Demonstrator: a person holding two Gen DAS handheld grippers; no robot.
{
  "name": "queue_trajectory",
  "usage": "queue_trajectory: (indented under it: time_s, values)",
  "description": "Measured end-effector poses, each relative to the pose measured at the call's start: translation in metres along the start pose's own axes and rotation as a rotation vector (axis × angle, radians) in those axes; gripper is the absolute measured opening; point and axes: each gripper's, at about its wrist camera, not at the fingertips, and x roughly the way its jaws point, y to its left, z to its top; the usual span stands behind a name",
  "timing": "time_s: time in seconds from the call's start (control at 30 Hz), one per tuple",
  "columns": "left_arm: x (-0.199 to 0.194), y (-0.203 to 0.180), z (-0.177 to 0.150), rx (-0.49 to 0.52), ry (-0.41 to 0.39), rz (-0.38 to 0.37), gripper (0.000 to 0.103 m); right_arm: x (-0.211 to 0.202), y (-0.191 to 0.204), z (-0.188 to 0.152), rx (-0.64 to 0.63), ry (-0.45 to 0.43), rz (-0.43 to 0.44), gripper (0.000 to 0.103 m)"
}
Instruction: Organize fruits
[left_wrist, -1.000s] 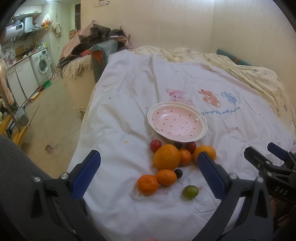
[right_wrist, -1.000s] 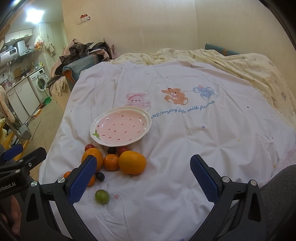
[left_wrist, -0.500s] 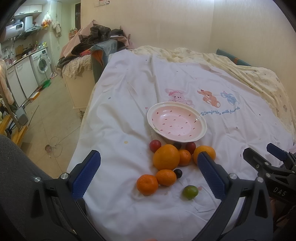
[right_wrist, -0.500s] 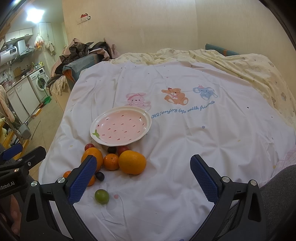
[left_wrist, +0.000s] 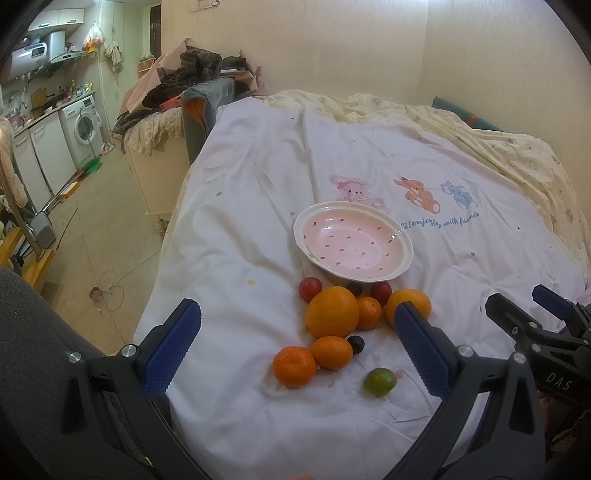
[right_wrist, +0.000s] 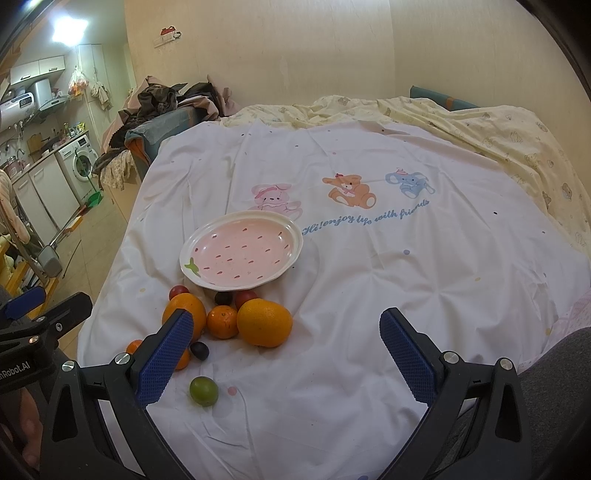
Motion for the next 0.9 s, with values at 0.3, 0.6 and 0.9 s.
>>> queue_trajectory:
  time_s: [0.3,0.6,0.9]
  values:
    - [0.001,0.0,-0.002,-0.002,0.009,-0.001,0.103,0.003,0.001,-0.002,0.001,0.006,0.001,0.103]
    - [0.02,0.013,-0.005,-0.054,0.122,-0.005,0.103,0.01,-0.007,-0.002,0.038,0.055,0.022,0.103]
    - [0.1,0.038,0.013,-0.131,0.552,-0.035,0.103,0.041,-0.038,0.0,0.153,0.193,0.008,0.103]
